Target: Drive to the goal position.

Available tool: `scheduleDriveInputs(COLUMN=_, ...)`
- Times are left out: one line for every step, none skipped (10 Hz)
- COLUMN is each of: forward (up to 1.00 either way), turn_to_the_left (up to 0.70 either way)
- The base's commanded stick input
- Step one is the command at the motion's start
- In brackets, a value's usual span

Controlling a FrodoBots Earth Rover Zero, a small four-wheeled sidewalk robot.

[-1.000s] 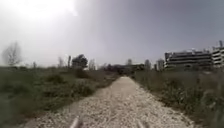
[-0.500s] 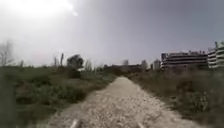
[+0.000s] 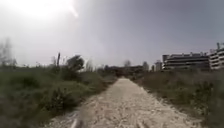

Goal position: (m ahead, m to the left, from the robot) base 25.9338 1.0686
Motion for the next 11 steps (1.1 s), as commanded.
scheduleDriveInputs(forward=1.00, turn_to_the_left=0.00)
scheduleDriveInputs(forward=1.00, turn_to_the_left=0.00)
scheduleDriveInputs(forward=1.00, turn_to_the_left=0.00)
scheduleDriveInputs(forward=1.00, turn_to_the_left=0.00)
scheduleDriveInputs(forward=1.00, turn_to_the_left=0.00)
scheduleDriveInputs(forward=1.00, turn_to_the_left=-0.10)
scheduleDriveInputs(forward=1.00, turn_to_the_left=-0.30)
scheduleDriveInputs(forward=1.00, turn_to_the_left=-0.36)
scheduleDriveInputs(forward=1.00, turn_to_the_left=-0.19)
scheduleDriveInputs(forward=1.00, turn_to_the_left=0.00)
scheduleDriveInputs(forward=1.00, turn_to_the_left=0.00)
